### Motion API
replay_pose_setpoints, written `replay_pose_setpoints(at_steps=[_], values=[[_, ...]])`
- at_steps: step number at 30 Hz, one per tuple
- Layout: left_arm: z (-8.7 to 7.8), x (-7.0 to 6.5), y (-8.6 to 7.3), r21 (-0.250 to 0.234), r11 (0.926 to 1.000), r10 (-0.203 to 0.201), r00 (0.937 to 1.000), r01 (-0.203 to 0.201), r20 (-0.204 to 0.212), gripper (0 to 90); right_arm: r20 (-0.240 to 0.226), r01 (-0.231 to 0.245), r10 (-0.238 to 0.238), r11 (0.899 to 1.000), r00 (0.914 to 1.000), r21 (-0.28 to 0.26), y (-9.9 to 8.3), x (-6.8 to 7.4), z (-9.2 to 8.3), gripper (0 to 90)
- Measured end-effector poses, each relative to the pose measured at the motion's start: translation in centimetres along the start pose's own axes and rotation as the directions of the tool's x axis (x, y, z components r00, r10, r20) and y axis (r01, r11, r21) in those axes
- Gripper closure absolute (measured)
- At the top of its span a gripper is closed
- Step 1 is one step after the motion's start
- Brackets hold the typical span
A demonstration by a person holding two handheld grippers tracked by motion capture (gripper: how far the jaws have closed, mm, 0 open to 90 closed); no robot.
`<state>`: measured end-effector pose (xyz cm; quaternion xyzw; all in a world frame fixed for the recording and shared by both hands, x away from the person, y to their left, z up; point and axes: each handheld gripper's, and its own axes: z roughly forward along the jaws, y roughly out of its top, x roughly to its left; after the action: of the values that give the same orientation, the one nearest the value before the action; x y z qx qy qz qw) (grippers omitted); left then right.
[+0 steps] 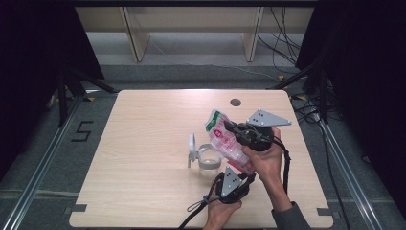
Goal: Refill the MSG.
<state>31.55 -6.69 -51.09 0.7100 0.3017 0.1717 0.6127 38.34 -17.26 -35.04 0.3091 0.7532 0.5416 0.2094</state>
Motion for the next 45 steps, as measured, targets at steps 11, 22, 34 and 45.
replay_pose_setpoints(at_steps=[11,22,34,45], values=[[0.0,-0.2,0.1,-0.013,0.9999,-0.008,1.0,0.007,-0.001,78.0,0.008,0.042,-0.043,0.999,0.9991,0.026,0.1,0.6,0.8,90.0],[0.1,-0.3,0.3,-0.026,0.9995,-0.015,0.9999,0.015,0.005,78.0,-0.007,0.063,-0.063,0.997,0.998,0.037,0.3,1.0,1.3,90.0],[0.1,-0.3,0.4,-0.028,0.9994,-0.021,0.9998,0.021,0.007,78.1,0.004,0.058,-0.059,0.998,0.9983,0.032,0.3,1.0,1.3,90.0],[0.2,-0.3,0.5,-0.031,0.9992,-0.024,0.9997,0.024,0.006,78.0,0.01,0.099,-0.099,0.995,0.995,0.028,0.5,0.8,1.3,90.0]])
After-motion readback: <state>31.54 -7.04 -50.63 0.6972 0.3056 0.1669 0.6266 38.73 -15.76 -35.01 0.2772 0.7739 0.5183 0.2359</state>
